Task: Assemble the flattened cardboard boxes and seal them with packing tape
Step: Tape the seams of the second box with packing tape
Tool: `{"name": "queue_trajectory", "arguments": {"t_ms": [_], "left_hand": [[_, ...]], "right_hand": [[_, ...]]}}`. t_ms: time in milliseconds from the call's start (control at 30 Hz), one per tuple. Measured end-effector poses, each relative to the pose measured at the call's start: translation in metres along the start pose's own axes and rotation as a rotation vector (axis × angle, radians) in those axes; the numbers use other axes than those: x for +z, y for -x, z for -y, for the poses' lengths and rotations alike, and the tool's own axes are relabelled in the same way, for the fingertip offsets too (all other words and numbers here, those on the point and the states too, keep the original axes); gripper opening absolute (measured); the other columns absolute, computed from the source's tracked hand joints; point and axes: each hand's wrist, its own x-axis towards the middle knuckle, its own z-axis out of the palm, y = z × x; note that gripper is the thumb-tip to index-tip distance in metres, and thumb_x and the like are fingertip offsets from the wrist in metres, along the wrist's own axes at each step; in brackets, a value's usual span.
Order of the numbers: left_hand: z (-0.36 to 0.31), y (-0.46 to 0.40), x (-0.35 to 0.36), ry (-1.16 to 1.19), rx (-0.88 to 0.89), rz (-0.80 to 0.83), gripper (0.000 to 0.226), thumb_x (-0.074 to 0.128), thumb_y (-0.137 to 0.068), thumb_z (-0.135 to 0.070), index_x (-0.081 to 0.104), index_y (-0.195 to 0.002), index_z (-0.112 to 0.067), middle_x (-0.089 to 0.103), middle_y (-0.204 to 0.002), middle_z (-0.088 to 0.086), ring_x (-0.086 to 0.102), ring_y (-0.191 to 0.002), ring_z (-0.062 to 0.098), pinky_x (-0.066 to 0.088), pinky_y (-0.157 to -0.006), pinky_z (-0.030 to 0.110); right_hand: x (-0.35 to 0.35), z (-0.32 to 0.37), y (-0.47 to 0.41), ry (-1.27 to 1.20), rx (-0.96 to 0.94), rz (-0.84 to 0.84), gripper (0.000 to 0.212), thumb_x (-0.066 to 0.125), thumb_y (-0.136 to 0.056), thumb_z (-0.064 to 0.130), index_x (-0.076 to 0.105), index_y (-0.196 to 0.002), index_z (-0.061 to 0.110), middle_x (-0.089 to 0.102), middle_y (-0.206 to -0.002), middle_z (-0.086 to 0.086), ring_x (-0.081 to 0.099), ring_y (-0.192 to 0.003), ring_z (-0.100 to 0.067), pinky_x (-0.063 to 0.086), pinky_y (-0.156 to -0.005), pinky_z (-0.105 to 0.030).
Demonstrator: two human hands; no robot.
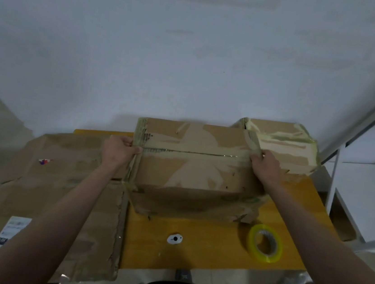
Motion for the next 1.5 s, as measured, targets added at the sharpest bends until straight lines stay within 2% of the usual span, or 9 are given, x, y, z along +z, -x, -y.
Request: {"name": "queue_trajectory", "arguments": {"t_ms": [167,633,833,933,1033,1133,1233,1333,1500], "left_hand": [[-0.017,0.002,-0.037,0.101,0.050,-0.078,0.046,0.087,-0.074,-0.029,0.073,-0.112,-0.006,0.072,-0.104,0.012,0.067,-0.094,0.025,0.056,-0.085,0.037],[-0.018,0.031,-0.059,0.252,0.177,-0.270,0.027,0.080,-0.080,-0.019,0.064,-0.101,-0.013,0.064,-0.088,-0.001,0.060,-0.072,0.012,0.043,-0.057,0.022],[0.025,0.036,-0.019,0.189,0.084,-0.127,0.038,0.084,-0.075,-0.014,0.050,-0.092,-0.013,0.066,-0.088,0.003,0.066,-0.086,0.026,0.056,-0.072,0.048],[0.042,0.052,0.001,0.125,0.010,-0.014,0.064,0.083,-0.078,-0.039,0.044,-0.121,-0.013,0.062,-0.107,-0.002,0.064,-0.100,0.026,0.055,-0.079,0.044],[0.053,0.065,0.020,0.118,0.025,0.085,0.094,0.068,-0.082,-0.064,0.024,-0.150,-0.018,0.052,-0.139,0.006,0.054,-0.122,0.031,0.047,-0.099,0.050],[0.059,0.071,0.029,0.181,-0.011,0.076,0.078,0.046,-0.093,-0.066,0.029,-0.151,-0.016,0.048,-0.144,0.011,0.048,-0.130,0.036,0.040,-0.104,0.048],[0.066,0.063,0.031,0.162,-0.135,0.061,0.081,0.025,-0.096,-0.071,0.045,-0.143,-0.008,0.051,-0.140,0.018,0.050,-0.127,0.038,0.041,-0.101,0.049],[0.078,0.062,0.037,0.010,-0.181,0.127,0.071,0.035,-0.101,-0.056,0.042,-0.140,0.003,0.052,-0.136,0.025,0.052,-0.123,0.041,0.043,-0.092,0.044],[0.088,0.058,0.045,-0.107,-0.175,0.162,0.061,0.048,-0.101,-0.043,0.043,-0.136,0.007,0.056,-0.130,0.026,0.055,-0.118,0.040,0.045,-0.091,0.042]], "right_hand": [[-0.008,0.029,0.005,-0.023,-0.048,-0.024,0.044,0.047,-0.102,0.039,0.052,-0.133,0.008,0.061,-0.122,-0.013,0.058,-0.109,-0.034,0.043,-0.080,-0.037],[-0.014,0.066,0.023,-0.296,-0.248,-0.330,0.036,0.046,-0.101,0.032,0.047,-0.133,0.015,0.061,-0.111,-0.002,0.056,-0.092,-0.021,0.041,-0.075,-0.033],[0.015,0.016,0.032,-0.378,-0.095,-0.112,0.030,0.056,-0.096,0.005,0.041,-0.122,0.003,0.054,-0.104,-0.007,0.056,-0.095,-0.028,0.040,-0.067,-0.031],[0.031,-0.012,0.038,-0.262,-0.046,0.046,0.041,0.062,-0.093,0.004,0.037,-0.126,0.005,0.050,-0.111,-0.010,0.057,-0.107,-0.034,0.048,-0.068,-0.033],[0.039,-0.026,0.041,-0.322,-0.092,0.129,0.079,0.075,-0.088,0.027,0.025,-0.149,0.015,0.045,-0.139,-0.007,0.049,-0.125,-0.025,0.050,-0.095,-0.040],[0.039,-0.026,0.041,-0.365,-0.071,0.126,0.087,0.062,-0.084,0.067,0.030,-0.149,0.018,0.043,-0.142,-0.002,0.044,-0.132,-0.028,0.044,-0.106,-0.050],[0.042,-0.032,0.044,-0.374,0.000,0.164,0.070,0.051,-0.095,0.061,0.040,-0.142,0.011,0.048,-0.129,-0.001,0.048,-0.117,-0.021,0.043,-0.098,-0.041],[0.058,-0.054,0.047,-0.256,0.024,0.231,0.069,0.055,-0.091,0.063,0.050,-0.131,0.008,0.057,-0.122,-0.004,0.058,-0.111,-0.025,0.049,-0.084,-0.039],[0.071,-0.060,0.035,-0.077,0.000,0.287,0.072,0.057,-0.092,0.058,0.041,-0.142,0.009,0.057,-0.132,-0.009,0.059,-0.115,-0.031,0.053,-0.088,-0.042]]}}
